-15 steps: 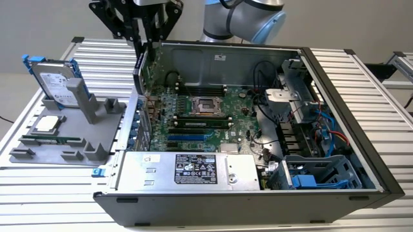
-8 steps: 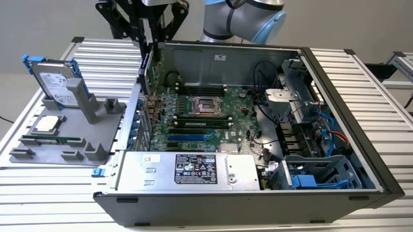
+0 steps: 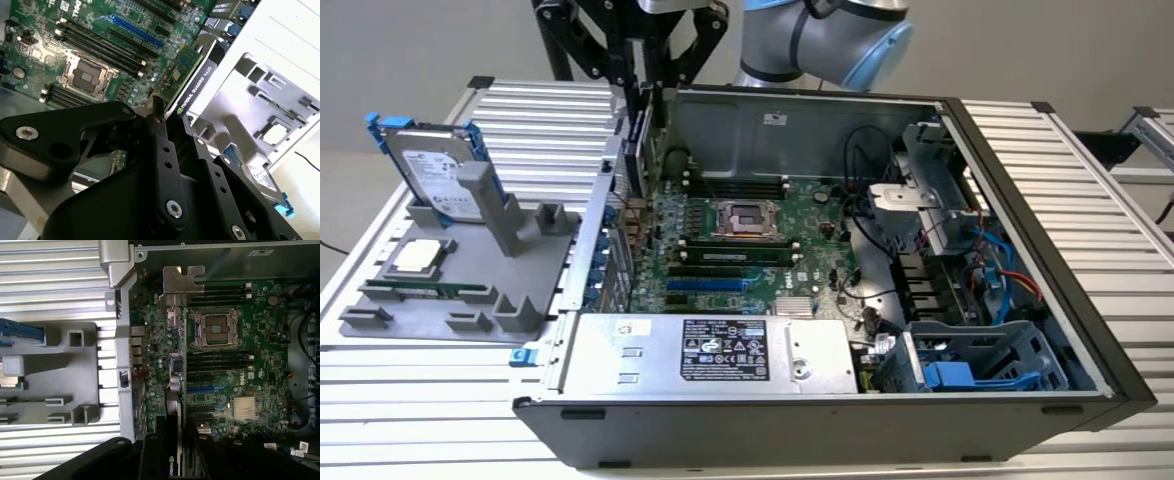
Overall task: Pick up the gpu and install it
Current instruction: 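Pick up the gpu and move the gpu toward the slot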
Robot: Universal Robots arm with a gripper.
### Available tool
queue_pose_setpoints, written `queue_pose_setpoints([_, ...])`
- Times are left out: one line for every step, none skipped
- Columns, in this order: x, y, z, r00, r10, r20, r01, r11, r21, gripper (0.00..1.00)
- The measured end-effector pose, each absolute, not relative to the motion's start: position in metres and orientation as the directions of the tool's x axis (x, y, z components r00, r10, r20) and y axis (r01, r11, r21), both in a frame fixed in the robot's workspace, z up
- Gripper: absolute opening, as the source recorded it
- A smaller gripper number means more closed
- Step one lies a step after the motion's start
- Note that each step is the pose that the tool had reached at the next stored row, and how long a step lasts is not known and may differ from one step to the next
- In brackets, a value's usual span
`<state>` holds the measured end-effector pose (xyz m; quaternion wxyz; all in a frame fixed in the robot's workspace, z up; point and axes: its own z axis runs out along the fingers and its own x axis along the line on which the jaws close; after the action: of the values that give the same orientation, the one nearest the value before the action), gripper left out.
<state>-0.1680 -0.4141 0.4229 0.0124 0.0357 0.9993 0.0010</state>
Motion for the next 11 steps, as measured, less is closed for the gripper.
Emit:
queue_pose_setpoints([-0.166, -0.414, 0.423, -0.997, 0.072, -0.025, 0.071, 0.997, 0.003, 0.00])
queue_pose_setpoints([-0.165, -0.414, 0.423, -0.997, 0.071, -0.025, 0.071, 0.997, 0.003, 0.00])
queue_pose_setpoints([-0.163, -0.414, 0.423, -0.997, 0.071, -0.025, 0.071, 0.997, 0.003, 0.00])
queue_pose_setpoints([-0.162, -0.414, 0.423, -0.997, 0.071, -0.025, 0.071, 0.997, 0.003, 0.00])
queue_pose_setpoints([-0.160, -0.414, 0.423, -0.997, 0.071, -0.025, 0.071, 0.997, 0.003, 0.00])
queue_pose_setpoints([-0.159, -0.414, 0.423, -0.997, 0.071, -0.025, 0.071, 0.997, 0.003, 0.00])
queue_pose_setpoints([-0.157, -0.414, 0.423, -0.997, 0.071, -0.025, 0.071, 0.997, 0.003, 0.00])
queue_pose_setpoints([-0.156, -0.414, 0.423, -0.997, 0.071, -0.025, 0.071, 0.997, 0.003, 0.00])
queue_pose_setpoints([-0.154, -0.414, 0.423, -0.997, 0.071, -0.025, 0.071, 0.997, 0.003, 0.00])
queue_pose_setpoints([-0.153, -0.414, 0.423, -0.997, 0.071, -0.025, 0.071, 0.997, 0.003, 0.00])
queue_pose_setpoints([-0.151, -0.414, 0.423, -0.997, 0.071, -0.025, 0.071, 0.997, 0.003, 0.00])
